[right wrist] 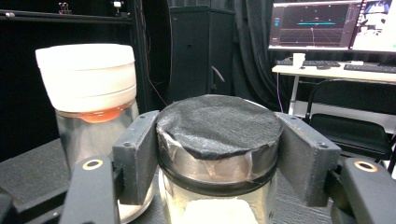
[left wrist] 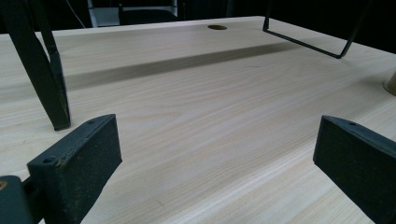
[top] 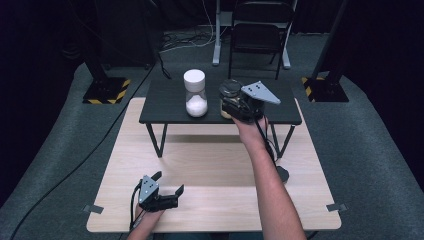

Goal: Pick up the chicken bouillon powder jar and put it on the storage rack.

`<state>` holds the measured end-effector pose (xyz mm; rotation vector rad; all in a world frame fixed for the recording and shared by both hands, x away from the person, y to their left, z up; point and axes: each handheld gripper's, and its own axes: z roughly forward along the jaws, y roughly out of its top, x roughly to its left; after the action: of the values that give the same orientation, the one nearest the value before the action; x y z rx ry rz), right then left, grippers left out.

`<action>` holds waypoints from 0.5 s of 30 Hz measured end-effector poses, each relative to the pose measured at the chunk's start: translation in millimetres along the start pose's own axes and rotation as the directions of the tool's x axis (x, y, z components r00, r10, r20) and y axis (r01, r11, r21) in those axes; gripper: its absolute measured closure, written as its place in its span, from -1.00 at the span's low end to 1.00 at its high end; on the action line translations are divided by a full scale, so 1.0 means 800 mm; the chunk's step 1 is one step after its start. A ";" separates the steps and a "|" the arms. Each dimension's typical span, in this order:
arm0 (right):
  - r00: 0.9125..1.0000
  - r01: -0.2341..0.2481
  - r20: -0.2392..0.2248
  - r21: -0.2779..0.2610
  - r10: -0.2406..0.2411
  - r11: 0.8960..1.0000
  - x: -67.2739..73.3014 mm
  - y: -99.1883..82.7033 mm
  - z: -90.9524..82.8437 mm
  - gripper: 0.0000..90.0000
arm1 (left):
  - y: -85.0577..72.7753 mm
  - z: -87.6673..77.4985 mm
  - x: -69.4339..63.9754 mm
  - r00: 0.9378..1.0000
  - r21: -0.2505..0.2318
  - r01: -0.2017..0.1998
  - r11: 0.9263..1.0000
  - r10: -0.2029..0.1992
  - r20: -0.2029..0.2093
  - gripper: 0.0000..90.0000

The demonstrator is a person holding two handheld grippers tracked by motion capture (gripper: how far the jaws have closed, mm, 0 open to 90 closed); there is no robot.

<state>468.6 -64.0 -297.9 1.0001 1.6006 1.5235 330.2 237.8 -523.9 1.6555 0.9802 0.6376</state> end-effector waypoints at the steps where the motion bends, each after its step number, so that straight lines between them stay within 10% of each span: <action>1: 1.000 -0.005 0.001 0.001 0.005 1.000 -0.001 0.000 0.001 -0.25 | 0.000 0.000 0.000 1.000 0.000 0.000 1.000 0.000 0.000 -0.99; 15: 1.000 -0.024 0.001 -0.052 0.024 0.998 -0.004 0.000 0.000 -0.39 | 0.000 0.000 0.000 1.000 0.000 0.000 1.000 0.000 0.006 -0.99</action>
<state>469.8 -67.1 -298.1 0.9953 1.5448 1.5723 330.2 237.9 -523.9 1.6559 0.9759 0.6322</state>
